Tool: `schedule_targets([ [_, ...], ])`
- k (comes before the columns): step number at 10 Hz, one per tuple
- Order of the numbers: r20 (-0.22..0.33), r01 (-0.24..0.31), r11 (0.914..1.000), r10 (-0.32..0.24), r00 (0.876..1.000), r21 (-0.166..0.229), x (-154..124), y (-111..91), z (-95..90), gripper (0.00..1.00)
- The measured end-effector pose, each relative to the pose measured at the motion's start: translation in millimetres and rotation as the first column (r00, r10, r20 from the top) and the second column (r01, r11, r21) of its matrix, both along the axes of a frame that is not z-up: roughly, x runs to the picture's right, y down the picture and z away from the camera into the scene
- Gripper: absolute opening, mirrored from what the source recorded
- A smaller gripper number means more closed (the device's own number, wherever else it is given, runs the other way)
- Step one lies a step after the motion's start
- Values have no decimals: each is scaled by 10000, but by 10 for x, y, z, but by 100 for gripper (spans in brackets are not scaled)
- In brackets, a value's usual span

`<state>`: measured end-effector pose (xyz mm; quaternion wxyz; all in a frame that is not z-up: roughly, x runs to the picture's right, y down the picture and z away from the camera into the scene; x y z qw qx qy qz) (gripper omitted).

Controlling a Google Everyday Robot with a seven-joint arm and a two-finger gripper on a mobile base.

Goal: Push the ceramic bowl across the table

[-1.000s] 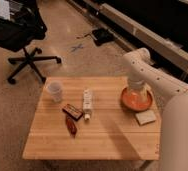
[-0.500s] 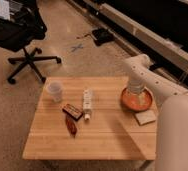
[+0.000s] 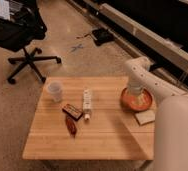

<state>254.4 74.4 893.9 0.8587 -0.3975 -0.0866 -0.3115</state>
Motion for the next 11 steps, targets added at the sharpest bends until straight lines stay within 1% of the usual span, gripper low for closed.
schedule_targets([
  [1, 90, -26, 10000, 26, 10000, -66, -14, 11, 14, 65],
  [3, 286, -95, 9994, 105, 9995, -342, -3, 90, 31, 65],
  [4, 381, -28, 9989, 46, 9993, -468, -25, 125, 30, 65],
  [5, 583, 128, 9977, -89, 9983, -669, -84, 171, 30, 65],
  [7, 806, 319, 9948, -241, 9965, -965, -149, 233, 30, 65],
  [9, 1121, 588, 9895, -441, 9927, -1317, -213, 311, 24, 65],
  [10, 1252, 710, 9871, -531, 9907, -1437, -252, 344, 27, 65],
  [11, 1415, 799, 9858, -589, 9882, -1475, -292, 351, 13, 65],
])
